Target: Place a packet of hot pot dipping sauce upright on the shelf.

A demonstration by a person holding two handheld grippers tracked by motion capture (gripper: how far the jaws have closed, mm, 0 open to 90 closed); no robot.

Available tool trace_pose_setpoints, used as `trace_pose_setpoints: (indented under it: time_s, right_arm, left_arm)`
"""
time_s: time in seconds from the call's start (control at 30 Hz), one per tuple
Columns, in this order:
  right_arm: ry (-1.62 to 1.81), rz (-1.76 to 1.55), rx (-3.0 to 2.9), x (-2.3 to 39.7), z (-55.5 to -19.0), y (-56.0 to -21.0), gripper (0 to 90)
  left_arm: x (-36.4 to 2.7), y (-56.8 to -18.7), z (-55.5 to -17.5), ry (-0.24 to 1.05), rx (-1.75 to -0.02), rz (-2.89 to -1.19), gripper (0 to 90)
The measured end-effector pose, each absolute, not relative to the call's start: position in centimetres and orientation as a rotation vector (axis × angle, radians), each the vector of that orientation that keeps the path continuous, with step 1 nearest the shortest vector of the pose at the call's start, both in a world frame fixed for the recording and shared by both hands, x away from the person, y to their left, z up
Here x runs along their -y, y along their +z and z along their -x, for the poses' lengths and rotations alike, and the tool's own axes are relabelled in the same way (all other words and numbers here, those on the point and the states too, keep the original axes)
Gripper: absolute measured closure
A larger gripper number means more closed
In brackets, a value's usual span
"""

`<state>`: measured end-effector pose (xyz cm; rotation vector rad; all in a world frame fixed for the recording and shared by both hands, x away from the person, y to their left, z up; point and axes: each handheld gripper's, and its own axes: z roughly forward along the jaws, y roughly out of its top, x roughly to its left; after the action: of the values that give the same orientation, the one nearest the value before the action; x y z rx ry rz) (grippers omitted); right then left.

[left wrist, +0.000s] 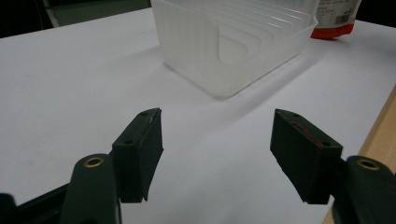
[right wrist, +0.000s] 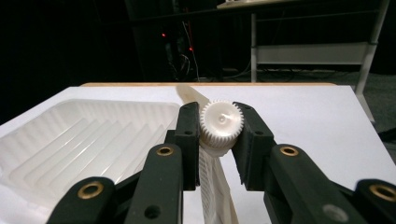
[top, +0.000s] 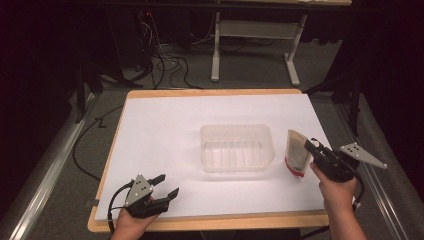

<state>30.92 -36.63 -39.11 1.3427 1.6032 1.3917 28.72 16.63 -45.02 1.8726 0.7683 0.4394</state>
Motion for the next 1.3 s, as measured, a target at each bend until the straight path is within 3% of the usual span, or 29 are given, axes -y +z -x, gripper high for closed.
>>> trace_pose_setpoints:
  time_s: [0.4, 0.77, 1.1, 1.3]
  right_arm:
    - [1.386, -1.345, -1.582, 37.4, -27.8, -40.2, 73.8]
    - [1.371, -1.308, -1.596, 37.4, -27.0, -40.3, 72.6]
    - [1.328, -1.292, -1.648, 37.5, -27.2, -40.8, 49.5]
    - [1.276, -1.331, -1.731, 37.9, -27.9, -42.5, 47.9]
  left_arm:
    - [-16.4, -45.0, -28.8, 0.443, -0.76, -1.868, 34.3]
    - [-16.0, -45.0, -28.9, 0.445, -0.747, -1.88, 34.0]
    - [-15.8, -45.1, -29.1, 0.434, -0.745, -1.884, 33.9]
    - [-15.7, -45.0, -29.2, 0.432, -0.737, -1.886, 33.9]
